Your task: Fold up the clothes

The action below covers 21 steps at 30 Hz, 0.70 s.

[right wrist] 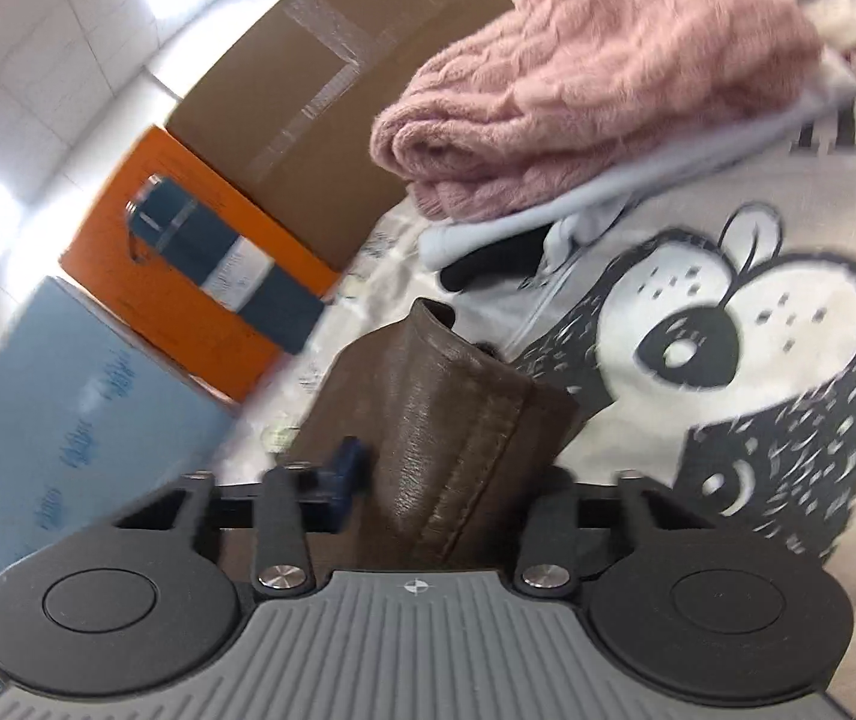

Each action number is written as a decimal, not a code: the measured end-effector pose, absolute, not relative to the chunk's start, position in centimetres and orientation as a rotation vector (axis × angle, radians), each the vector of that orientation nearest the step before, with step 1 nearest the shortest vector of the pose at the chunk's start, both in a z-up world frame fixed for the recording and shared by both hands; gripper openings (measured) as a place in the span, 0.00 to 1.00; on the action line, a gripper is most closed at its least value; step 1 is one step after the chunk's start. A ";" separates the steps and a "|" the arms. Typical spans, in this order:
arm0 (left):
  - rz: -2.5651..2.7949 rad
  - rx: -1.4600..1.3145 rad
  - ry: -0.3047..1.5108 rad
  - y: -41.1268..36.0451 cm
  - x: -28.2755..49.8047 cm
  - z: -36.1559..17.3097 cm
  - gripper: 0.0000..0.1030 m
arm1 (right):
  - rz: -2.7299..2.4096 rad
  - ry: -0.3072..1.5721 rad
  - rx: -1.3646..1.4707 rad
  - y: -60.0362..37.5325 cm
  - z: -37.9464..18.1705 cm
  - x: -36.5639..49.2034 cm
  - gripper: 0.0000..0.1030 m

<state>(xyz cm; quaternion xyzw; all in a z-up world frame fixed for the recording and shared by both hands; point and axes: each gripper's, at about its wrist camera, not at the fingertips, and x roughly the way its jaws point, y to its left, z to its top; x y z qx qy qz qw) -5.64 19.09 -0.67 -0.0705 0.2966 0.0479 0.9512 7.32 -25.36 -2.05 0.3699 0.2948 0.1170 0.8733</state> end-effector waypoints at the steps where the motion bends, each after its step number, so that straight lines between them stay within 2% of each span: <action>1: 0.087 -0.144 0.606 19.0 -5.6 -0.7 0.97 | 0.263 0.605 0.784 -25.5 -2.0 7.2 0.20; 4: 0.068 -0.142 0.615 18.9 -5.5 -0.8 0.97 | 0.307 0.560 0.773 -25.5 -1.4 6.5 0.10; 6: 0.047 -0.139 0.614 18.8 -5.4 -0.8 0.97 | 0.331 0.531 0.773 -25.8 -0.8 5.8 0.07; 21: 0.163 -0.086 0.534 19.4 -5.2 0.7 0.97 | 0.412 0.443 0.783 -25.1 2.3 4.3 0.07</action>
